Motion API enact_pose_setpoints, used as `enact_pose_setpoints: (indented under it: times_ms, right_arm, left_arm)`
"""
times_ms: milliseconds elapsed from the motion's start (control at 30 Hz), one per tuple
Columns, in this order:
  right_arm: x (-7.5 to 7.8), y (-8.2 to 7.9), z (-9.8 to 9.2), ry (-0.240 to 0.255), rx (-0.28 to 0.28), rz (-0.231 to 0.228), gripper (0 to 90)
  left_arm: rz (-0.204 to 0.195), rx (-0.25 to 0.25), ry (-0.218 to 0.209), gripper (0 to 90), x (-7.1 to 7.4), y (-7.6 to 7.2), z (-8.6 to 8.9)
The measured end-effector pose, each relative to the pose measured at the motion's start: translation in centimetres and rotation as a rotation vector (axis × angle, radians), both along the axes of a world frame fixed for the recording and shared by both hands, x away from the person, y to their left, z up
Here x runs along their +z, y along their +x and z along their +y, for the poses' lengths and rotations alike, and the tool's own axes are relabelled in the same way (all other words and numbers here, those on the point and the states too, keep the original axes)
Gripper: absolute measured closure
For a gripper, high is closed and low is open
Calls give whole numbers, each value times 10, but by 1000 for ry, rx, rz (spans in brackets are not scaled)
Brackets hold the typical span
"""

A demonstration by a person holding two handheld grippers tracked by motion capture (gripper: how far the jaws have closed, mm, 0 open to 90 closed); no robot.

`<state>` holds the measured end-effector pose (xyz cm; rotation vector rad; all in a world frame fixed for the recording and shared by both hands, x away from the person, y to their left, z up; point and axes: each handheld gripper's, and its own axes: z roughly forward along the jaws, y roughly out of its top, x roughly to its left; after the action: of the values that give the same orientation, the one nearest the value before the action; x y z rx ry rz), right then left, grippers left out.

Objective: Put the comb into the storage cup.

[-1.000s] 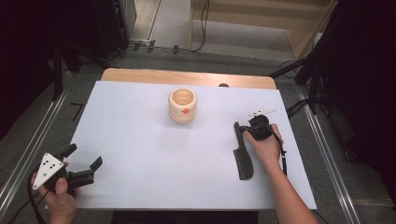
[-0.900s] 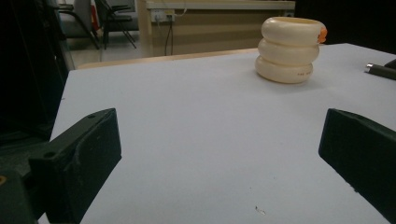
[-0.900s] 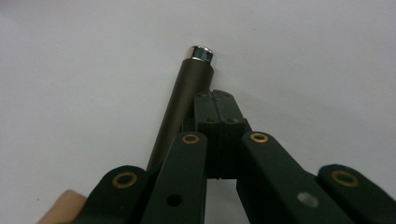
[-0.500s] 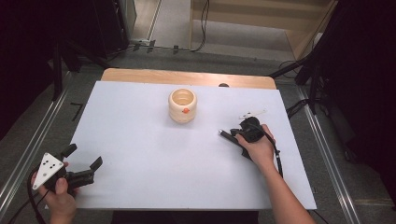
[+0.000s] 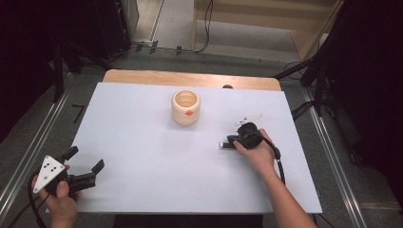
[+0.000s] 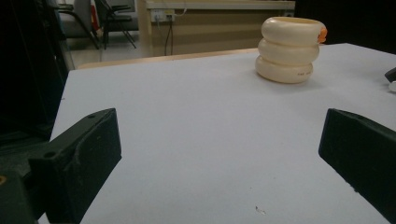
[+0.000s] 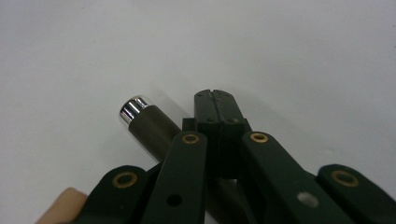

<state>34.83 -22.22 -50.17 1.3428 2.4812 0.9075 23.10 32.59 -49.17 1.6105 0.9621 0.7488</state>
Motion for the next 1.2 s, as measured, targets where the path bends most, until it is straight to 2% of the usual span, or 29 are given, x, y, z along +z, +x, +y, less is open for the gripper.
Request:
enact_pose_setpoints:
  times_ms: [400, 567, 667, 700, 767, 867, 933, 967, 1000, 1033, 1067, 1133, 1167, 1200]
  right_arm:
    - [-3, -25, 0, 30, 44, -19, 882]
    - [4, -35, -9, 105, 39, -98, 873]
    - [12, -46, -15, 172, 43, -187, 672]
    - [15, -50, -17, 196, 45, -222, 574]
    - [19, -58, -21, 212, 40, -323, 428]
    - [19, -68, -28, 232, 42, -455, 293]
    - [18, -77, -32, 223, -8, -483, 289]
    - [18, -81, -36, 228, -28, -480, 266]
    - [17, -85, -40, 236, -50, -469, 226]
    - [15, -88, -44, 253, -62, -452, 140]
    - [13, -92, -48, 268, -64, -446, 89]
    - [9, -100, -58, 309, -59, -463, 59]
    - [7, -103, -62, 325, -57, -470, 0]
    - [6, -105, -65, 329, -63, -472, 0]
  left_arm:
    - [1, 1, 13, 0, 0, -1, -1]
    - [0, -9, 49, 0, 2, -1, -6]
    - [4, -17, 51, 0, 4, 0, -8]
    - [5, -22, 52, 0, 4, 0, -9]
    - [9, -29, 51, 0, 6, 0, -11]
    - [9, -45, 47, 0, 8, 0, -17]
    - [8, -55, 35, 0, 10, 1, -20]
    - [10, -59, 35, 0, 12, 0, -22]
    - [8, -63, 34, 0, 13, 0, -24]
    - [11, -68, 36, 0, 14, 0, -25]
    - [10, -74, 36, 0, 15, 0, -27]
    - [11, -77, 38, 0, 16, 1, -30]
    - [13, -78, 41, 0, 17, 1, -31]
    - [12, -82, 39, 0, 17, 2, -33]
